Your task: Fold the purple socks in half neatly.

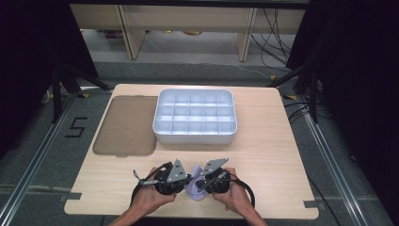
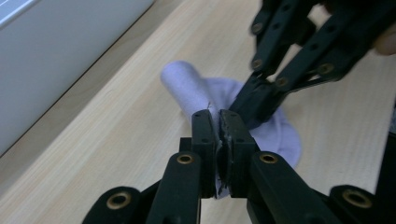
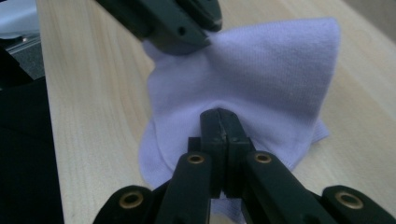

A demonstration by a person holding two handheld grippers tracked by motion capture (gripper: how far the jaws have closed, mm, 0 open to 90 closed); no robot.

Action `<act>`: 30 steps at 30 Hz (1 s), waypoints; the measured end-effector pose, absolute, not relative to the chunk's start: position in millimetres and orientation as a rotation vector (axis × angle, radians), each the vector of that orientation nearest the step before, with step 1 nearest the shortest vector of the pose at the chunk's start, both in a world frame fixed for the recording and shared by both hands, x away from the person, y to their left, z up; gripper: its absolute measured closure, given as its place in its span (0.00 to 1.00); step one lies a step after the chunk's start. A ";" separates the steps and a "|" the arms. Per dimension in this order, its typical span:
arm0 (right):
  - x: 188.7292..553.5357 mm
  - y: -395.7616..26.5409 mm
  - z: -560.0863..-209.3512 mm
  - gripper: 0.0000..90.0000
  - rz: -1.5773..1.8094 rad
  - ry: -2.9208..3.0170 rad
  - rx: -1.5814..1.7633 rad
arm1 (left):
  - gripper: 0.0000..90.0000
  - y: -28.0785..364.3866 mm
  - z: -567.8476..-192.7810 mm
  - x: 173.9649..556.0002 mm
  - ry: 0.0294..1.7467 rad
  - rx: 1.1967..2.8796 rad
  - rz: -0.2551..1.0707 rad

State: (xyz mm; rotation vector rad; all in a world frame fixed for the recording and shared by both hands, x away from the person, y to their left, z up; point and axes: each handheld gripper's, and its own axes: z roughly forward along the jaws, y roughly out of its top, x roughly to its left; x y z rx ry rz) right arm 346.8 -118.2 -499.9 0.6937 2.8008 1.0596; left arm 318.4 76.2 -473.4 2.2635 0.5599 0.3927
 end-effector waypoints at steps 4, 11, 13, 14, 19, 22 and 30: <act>348.2 -119.4 -502.9 1.00 1.095 2.791 0.709 | 0.94 67.8 -475.3 312.1 0.537 2.262 0.371; 353.0 -136.1 -496.4 1.00 1.169 2.765 0.794 | 0.94 64.3 -477.5 311.5 0.515 2.277 0.363; 354.2 -139.5 -494.9 1.00 1.165 2.764 0.773 | 0.94 64.0 -477.8 310.9 0.518 2.270 0.360; 354.4 -146.6 -493.2 1.00 1.135 2.749 0.820 | 0.94 63.0 -478.1 310.8 0.510 2.277 0.362; 357.1 -145.5 -497.9 1.00 1.124 2.757 0.827 | 0.94 55.4 -481.6 307.9 0.475 2.292 0.369; 359.3 -152.0 -494.3 1.00 1.139 2.749 0.843 | 0.94 43.5 -489.1 304.6 0.415 2.333 0.373; 358.8 -173.5 -461.6 1.00 1.276 2.618 0.880 | 0.93 34.4 -495.7 305.2 0.363 2.370 0.395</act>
